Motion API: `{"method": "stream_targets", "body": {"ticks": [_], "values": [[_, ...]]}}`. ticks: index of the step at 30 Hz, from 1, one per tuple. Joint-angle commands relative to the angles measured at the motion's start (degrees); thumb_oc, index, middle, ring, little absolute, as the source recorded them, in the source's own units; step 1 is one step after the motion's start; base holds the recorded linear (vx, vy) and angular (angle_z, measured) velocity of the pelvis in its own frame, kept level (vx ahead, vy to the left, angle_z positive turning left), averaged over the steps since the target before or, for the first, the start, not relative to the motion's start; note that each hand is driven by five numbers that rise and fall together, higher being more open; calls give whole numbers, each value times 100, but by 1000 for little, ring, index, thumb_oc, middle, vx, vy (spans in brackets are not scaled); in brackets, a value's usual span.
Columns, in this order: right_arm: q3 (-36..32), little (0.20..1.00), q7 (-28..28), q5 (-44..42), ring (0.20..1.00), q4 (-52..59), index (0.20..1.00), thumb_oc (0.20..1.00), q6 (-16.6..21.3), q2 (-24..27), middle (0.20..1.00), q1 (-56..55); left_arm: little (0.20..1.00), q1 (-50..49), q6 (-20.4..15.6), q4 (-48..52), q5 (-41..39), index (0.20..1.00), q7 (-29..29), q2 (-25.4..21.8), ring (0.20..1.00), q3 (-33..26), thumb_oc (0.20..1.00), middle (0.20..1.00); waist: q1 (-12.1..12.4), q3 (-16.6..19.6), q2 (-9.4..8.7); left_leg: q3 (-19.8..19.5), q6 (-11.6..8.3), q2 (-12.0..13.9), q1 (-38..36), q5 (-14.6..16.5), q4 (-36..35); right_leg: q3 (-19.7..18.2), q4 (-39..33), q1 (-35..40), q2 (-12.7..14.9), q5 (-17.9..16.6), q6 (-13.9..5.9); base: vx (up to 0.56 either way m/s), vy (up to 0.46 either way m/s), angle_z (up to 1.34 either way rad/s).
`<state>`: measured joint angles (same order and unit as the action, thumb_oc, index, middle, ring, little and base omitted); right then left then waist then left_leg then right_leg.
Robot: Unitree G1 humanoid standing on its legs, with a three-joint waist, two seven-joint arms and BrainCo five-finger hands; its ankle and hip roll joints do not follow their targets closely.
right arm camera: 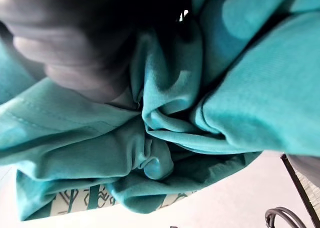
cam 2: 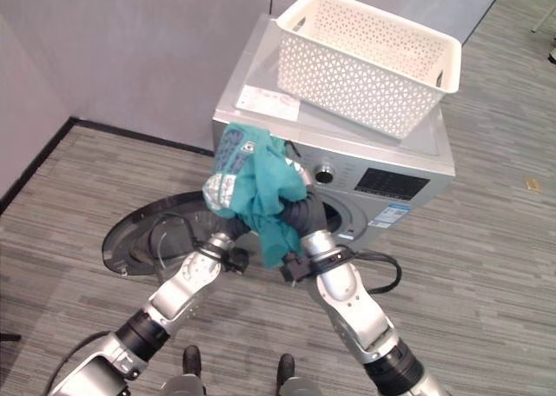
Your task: Grab the laundry basket,head to the washer,open it,put in the laundry and shut it.
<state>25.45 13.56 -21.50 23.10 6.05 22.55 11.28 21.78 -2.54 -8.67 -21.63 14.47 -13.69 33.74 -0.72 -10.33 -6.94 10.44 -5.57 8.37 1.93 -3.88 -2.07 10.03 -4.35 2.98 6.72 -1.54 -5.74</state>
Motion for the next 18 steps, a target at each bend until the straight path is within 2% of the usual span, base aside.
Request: {"method": "stream_targets", "body": {"ticks": [1,8,18], "values": [[-66,200,-26,-286,200,550,200,200,587,-43,200,374,200,581,-431,-383,-62,200,59,404,200,270,200,200,-1,107,63,-138,187,179,450,-260,-232,436,578,130,81,873,-18,0,0,0],[-177,200,22,-274,200,586,200,200,641,146,200,145,200,466,-559,-257,106,200,217,271,200,148,200,200,10,70,-13,-125,160,218,480,-292,-226,422,555,131,43,863,1,0,0,0],[-230,200,-97,-383,200,493,200,200,645,321,200,-146,200,363,-709,-79,412,200,475,40,200,-319,200,200,29,94,-26,-145,121,242,519,-335,-259,448,489,146,1,843,2,0,0,0]]}}
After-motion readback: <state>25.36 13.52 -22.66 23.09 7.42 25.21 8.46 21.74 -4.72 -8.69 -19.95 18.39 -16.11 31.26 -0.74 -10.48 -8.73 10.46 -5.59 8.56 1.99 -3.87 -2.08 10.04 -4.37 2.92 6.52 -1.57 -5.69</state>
